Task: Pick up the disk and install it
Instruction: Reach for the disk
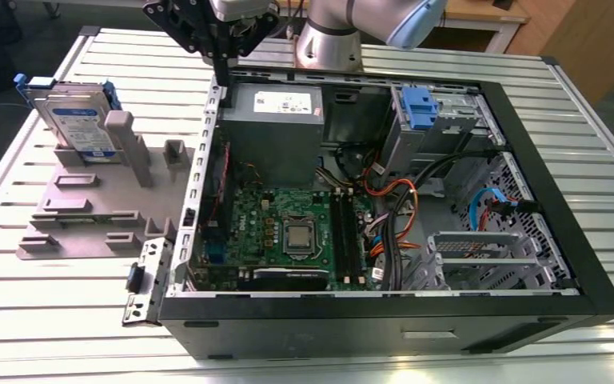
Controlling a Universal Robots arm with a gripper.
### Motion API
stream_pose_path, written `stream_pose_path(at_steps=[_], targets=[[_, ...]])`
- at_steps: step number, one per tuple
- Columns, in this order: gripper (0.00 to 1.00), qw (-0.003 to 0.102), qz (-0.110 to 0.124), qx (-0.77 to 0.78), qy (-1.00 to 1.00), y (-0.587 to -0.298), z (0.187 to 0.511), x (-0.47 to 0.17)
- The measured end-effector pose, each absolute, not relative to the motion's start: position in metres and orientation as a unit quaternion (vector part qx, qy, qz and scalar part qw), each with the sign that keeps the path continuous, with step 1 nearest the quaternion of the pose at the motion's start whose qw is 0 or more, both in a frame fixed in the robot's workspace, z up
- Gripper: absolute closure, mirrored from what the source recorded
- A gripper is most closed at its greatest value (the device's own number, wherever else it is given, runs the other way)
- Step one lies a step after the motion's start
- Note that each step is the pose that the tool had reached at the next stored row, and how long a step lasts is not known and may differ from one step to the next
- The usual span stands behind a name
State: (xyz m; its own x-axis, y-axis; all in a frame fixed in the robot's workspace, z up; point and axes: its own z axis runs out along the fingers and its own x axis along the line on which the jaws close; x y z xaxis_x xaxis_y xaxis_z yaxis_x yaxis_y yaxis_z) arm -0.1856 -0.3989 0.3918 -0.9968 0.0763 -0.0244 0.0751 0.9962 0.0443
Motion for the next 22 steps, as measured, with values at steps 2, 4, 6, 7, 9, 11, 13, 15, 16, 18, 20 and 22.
stream_pose_path(at_steps=[2, 4, 6, 7, 9, 11, 13, 15, 16, 18, 20, 22], targets=[[0.89, 0.013, 0.022, 0.038, 0.999, -0.399, 0.392, -0.187], [0.89, 0.013, 0.022, 0.038, 0.999, -0.399, 0.392, -0.188], [0.89, 0.013, 0.022, 0.038, 0.999, -0.399, 0.392, -0.189], [0.89, 0.013, 0.022, 0.038, 0.999, -0.399, 0.392, -0.19], [0.89, 0.013, 0.022, 0.038, 0.999, -0.399, 0.392, -0.191], [0.89, 0.013, 0.022, 0.038, 0.999, -0.399, 0.392, -0.192], [0.89, 0.013, 0.022, 0.038, 0.999, -0.399, 0.392, -0.193], [0.89, 0.013, 0.022, 0.038, 0.999, -0.399, 0.392, -0.194], [0.89, 0.013, 0.022, 0.038, 0.999, -0.399, 0.392, -0.195], [0.89, 0.013, 0.022, 0.038, 0.999, -0.399, 0.392, -0.196], [0.89, 0.013, 0.022, 0.038, 0.999, -0.399, 0.391, -0.197], [0.89, 0.013, 0.022, 0.038, 0.999, -0.399, 0.391, -0.198]])
